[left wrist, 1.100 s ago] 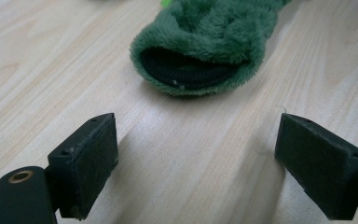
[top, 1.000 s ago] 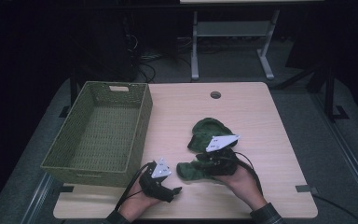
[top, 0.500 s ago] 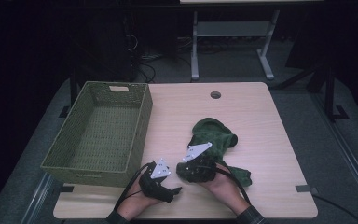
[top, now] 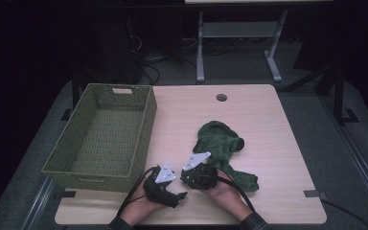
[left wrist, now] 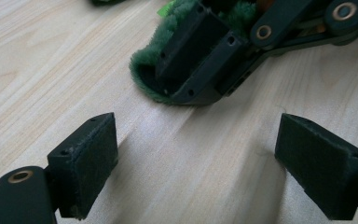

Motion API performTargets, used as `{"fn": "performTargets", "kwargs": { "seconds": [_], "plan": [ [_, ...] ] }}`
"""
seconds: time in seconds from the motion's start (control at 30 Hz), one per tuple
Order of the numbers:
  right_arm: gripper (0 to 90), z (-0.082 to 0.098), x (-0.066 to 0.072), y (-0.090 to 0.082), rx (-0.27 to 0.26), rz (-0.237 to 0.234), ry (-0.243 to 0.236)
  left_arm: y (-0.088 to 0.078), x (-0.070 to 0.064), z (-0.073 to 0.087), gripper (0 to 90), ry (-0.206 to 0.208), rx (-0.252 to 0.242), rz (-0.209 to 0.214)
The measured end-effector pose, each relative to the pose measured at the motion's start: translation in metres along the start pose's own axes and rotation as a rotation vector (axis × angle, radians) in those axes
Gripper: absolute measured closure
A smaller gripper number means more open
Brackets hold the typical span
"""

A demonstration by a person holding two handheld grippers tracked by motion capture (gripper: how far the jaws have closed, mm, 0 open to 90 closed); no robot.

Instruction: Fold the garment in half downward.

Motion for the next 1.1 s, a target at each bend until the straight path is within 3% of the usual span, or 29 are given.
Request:
{"fn": "performTargets", "kwargs": {
  "seconds": [0.03,0.13,0.23,0.3,0.5,0.67,0.87,1.1],
  "plan": [
    [83.9,0.001,0.001,0.001,0.006,0.001,-0.03,0.0,0.0,0.0,12.4,0.001,-0.001,0.0],
    [86.1,0.001,0.002,0.002,0.001,0.001,-0.057,0.0,0.0,0.0,12.4,0.001,0.0,0.0],
    [86.6,0.001,0.002,-0.001,0.015,-0.04,-0.001,0.0,0.0,0.0,12.4,0.0,-0.001,0.001],
    [86.5,0.0,0.001,-0.009,-0.007,-0.083,0.034,0.0,0.0,0.0,12.4,-0.007,-0.002,0.001],
    [86.1,-0.002,0.007,-0.029,-0.071,-0.141,0.065,0.0,0.0,0.0,12.4,-0.003,-0.001,0.0],
    [86.1,-0.003,0.004,-0.047,-0.121,-0.139,0.075,0.001,-0.001,0.0,12.4,-0.017,-0.007,0.002],
    [85.5,0.003,-0.016,-0.073,-0.177,-0.092,0.12,0.001,-0.001,0.0,12.4,-0.018,-0.007,0.001],
    [85.2,0.012,-0.035,-0.096,-0.198,-0.025,0.151,0.001,-0.001,0.0,12.4,-0.015,-0.006,0.001]
  ]
}}
Point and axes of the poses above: each handheld gripper's, and its own axes: y roughly forward along the jaws, z roughly out of its underside, x roughly to its left, the point moved 2 cm from there along y, roughly forward along the jaws, and after that the axes turned 12 degrees about -x, right-handed, at the moved point
